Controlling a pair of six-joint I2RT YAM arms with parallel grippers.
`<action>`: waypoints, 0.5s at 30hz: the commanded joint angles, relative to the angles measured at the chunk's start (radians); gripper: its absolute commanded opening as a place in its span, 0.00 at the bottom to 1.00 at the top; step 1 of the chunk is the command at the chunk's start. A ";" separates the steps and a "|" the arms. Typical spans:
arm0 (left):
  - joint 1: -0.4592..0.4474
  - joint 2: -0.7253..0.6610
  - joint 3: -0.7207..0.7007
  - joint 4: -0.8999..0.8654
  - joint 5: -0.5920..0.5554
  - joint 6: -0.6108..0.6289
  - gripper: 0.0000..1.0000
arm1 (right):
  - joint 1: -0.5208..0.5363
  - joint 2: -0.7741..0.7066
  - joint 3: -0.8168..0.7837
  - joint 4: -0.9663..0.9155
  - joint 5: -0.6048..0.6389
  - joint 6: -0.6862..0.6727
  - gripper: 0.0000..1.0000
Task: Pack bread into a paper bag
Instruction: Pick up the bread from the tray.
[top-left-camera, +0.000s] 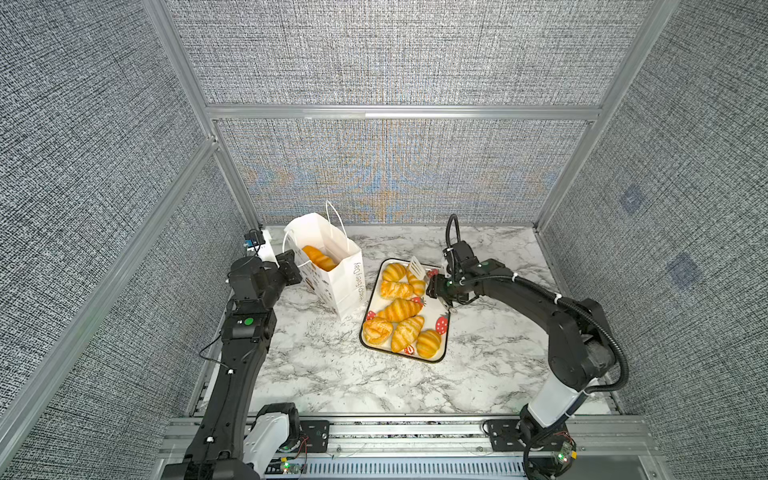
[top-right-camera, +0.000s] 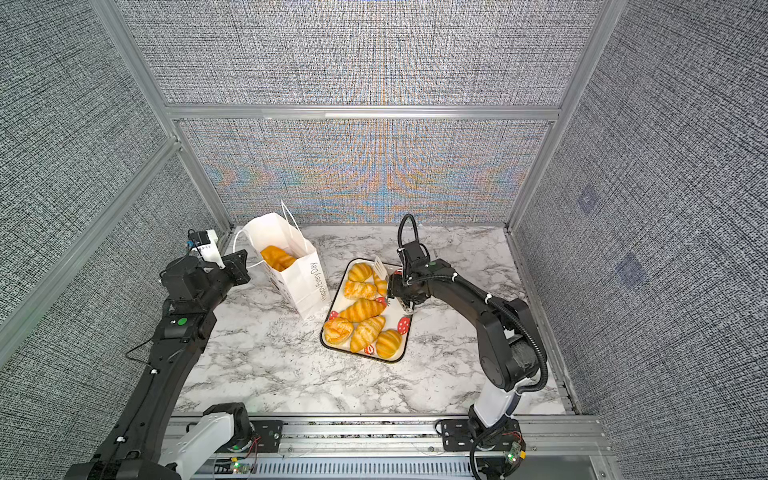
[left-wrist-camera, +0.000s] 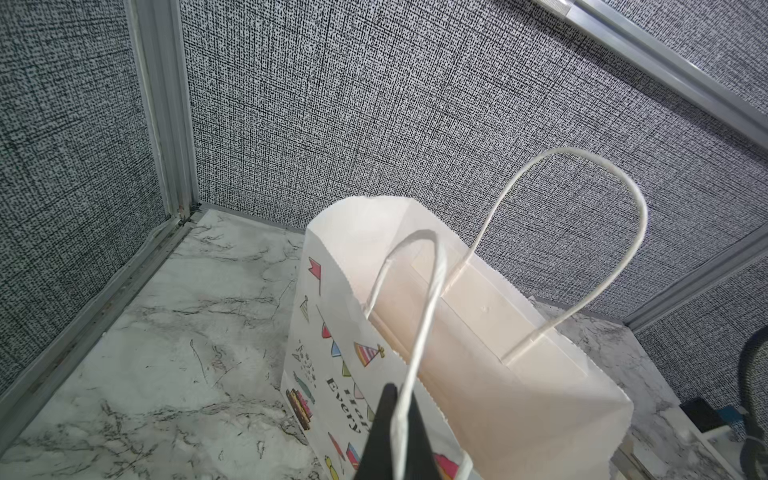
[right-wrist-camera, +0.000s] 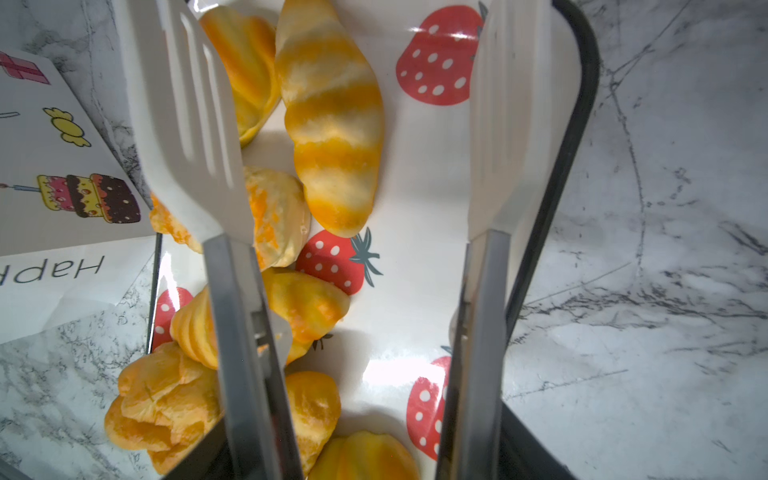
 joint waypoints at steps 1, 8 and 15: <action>0.001 -0.002 -0.002 0.026 0.007 0.014 0.00 | 0.010 0.011 0.020 0.027 -0.014 0.003 0.66; 0.001 -0.002 -0.002 0.026 0.006 0.014 0.00 | 0.026 0.041 0.042 0.018 -0.010 -0.001 0.62; 0.002 -0.003 -0.003 0.026 0.006 0.013 0.00 | 0.032 0.053 0.046 0.016 -0.007 -0.005 0.61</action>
